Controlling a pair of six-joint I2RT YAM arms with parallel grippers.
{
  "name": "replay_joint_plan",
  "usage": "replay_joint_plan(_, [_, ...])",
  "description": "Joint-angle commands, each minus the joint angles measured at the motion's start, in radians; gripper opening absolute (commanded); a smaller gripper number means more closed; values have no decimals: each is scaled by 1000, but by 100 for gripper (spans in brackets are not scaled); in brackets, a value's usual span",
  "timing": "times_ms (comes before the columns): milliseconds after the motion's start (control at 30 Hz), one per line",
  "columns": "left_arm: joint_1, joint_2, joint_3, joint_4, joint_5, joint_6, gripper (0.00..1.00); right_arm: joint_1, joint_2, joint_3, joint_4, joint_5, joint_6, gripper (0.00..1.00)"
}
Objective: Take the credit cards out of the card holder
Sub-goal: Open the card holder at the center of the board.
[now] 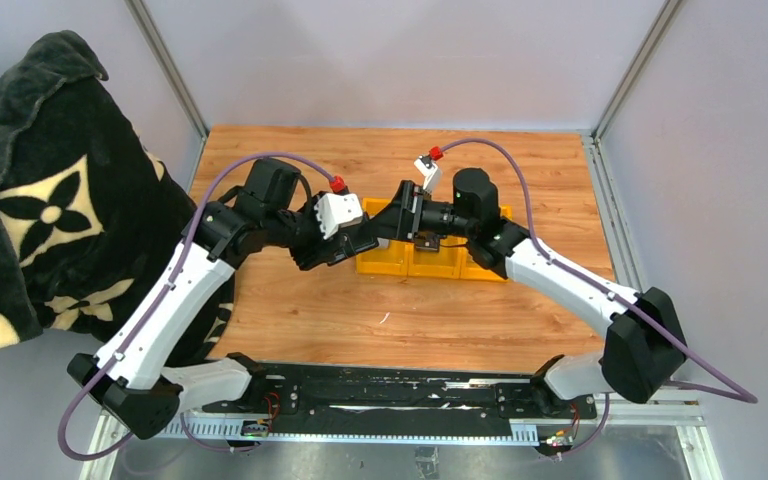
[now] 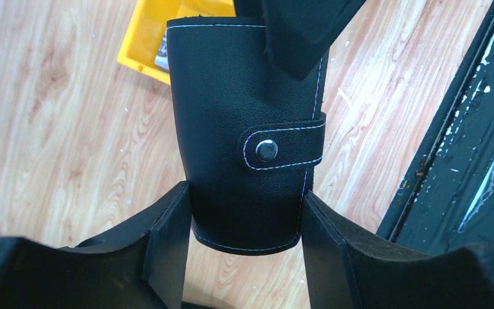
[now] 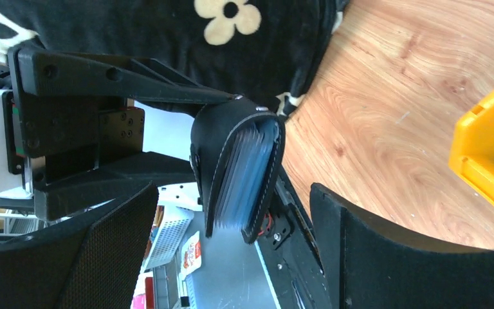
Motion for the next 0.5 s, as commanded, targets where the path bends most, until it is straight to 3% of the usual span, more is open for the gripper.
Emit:
replay_joint_plan(0, [-31, -38, 6, 62, -46, 46, 0, 33, 29, 24, 112, 15, 55, 91])
replay_joint_plan(133, [-36, -61, 13, 75, -54, 54, 0, 62, 68, 31, 164, 5, 92, 91])
replay_joint_plan(233, [-37, -86, 0, 93, -52, 50, 0, 73, 93, 5, 273, -11, 160, 72])
replay_joint_plan(267, [-38, -91, -5, 92, -49, 49, 2, 72, 94, -3, 305, -16, 180, 60])
replay_joint_plan(367, [-38, -110, -32, 89, -30, 38, 25, 70, 84, -1, 298, -21, 162, 15])
replay_joint_plan(467, [-38, -135, -55, 56, 19, 40, 61, 61, 51, 15, 217, -38, 76, 0])
